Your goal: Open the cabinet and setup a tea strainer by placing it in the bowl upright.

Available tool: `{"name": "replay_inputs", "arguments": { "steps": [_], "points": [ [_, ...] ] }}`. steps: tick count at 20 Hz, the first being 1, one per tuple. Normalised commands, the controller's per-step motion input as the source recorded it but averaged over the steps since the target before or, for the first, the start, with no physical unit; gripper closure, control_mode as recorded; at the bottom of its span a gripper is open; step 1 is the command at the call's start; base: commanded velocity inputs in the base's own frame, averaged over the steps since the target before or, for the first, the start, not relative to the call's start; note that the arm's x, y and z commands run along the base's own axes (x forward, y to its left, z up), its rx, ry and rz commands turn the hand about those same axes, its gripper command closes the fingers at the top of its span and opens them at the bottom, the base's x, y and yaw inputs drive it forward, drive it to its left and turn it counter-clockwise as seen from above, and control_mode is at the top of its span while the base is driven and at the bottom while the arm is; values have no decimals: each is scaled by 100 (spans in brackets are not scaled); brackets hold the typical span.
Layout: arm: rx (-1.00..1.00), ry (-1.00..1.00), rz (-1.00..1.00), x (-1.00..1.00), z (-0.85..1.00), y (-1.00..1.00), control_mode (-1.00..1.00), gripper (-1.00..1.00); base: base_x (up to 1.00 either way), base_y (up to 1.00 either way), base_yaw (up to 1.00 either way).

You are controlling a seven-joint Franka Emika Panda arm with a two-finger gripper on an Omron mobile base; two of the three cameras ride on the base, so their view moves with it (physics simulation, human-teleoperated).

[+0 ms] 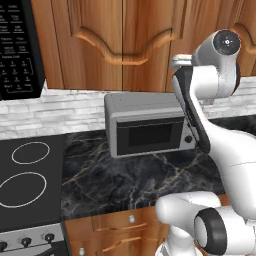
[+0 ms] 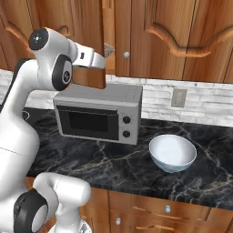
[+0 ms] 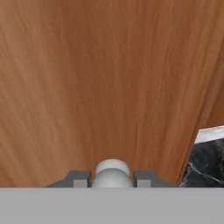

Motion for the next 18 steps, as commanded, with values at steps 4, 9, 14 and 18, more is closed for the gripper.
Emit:
{"name": "replay_inputs", "arguments": {
  "steps": [4, 9, 14, 18],
  "points": [
    [0, -3, -10, -99, 19, 22, -100, 100, 0, 0, 0],
    [0, -1, -8, -100, 21, 28, -100, 100, 0, 0, 0],
    [0, 0, -2, -100, 13, 35, -100, 100, 0, 0, 0],
    [0, -1, 0, -99, 1, 42, -100, 100, 0, 0, 0]
  ]
}}
